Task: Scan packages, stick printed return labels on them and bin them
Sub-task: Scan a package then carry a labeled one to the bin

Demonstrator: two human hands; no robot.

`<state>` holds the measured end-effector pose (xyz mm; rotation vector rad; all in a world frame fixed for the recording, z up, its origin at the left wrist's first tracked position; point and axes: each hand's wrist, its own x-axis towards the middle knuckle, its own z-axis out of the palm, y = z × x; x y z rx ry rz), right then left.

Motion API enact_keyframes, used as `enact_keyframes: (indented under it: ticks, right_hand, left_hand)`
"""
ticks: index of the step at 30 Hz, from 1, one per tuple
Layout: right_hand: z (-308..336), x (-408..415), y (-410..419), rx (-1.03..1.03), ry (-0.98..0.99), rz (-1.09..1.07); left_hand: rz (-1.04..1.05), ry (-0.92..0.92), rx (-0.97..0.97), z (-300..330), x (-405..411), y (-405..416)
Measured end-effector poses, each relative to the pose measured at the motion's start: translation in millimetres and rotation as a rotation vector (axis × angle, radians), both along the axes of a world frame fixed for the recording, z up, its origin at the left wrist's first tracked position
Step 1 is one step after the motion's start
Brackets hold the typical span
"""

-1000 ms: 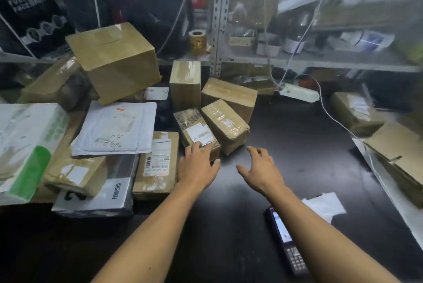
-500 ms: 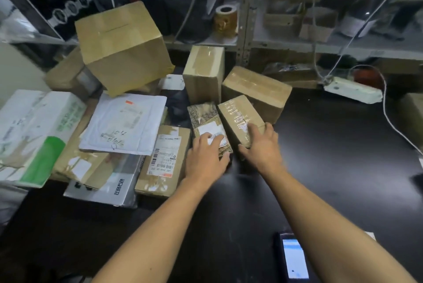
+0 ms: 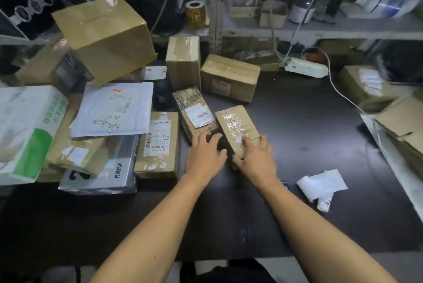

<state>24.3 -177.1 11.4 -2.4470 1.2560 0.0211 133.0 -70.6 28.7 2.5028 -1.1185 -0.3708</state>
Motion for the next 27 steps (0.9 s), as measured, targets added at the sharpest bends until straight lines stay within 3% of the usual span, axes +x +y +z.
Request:
enact_keyframes:
  ticks: [4, 8, 11, 15, 20, 23, 27]
  right_hand:
    - [-4.4, -28.3, 42.3, -0.051, -0.027, -0.054]
    - [-8.1, -50.3, 84.9, -0.116, 0.029, -0.068]
    - [-12.2, -62.0, 111.8, -0.167, 0.02, -0.002]
    - [-12.0, -68.0, 127.6, -0.22, -0.064, 0.22]
    - [-3.9, -77.6, 122.2, 0.0, -0.241, 0.508]
    - [6.1, -81.7, 114.8, 0.197, -0.327, 0.486]
    - [3.5, -102.4, 91.1, 0.152, -0.381, 0.268]
  left_hand:
    - [-0.032, 0.136, -0.075, -12.0, -22.7, 24.3]
    - [0.064, 0.448, -0.21, -25.4, -40.0, 39.3]
    - [0.103, 0.584, -0.235, -28.0, -46.9, 48.5]
    - [0.164, 0.659, -0.217, -29.0, -45.1, 60.1]
    - [0.314, 0.762, -0.252, -21.7, -35.3, 70.0]
    - [0.36, 0.806, -0.258, -20.7, -37.2, 72.2]
    - [0.355, 0.71, -0.216, -19.1, -38.6, 69.7]
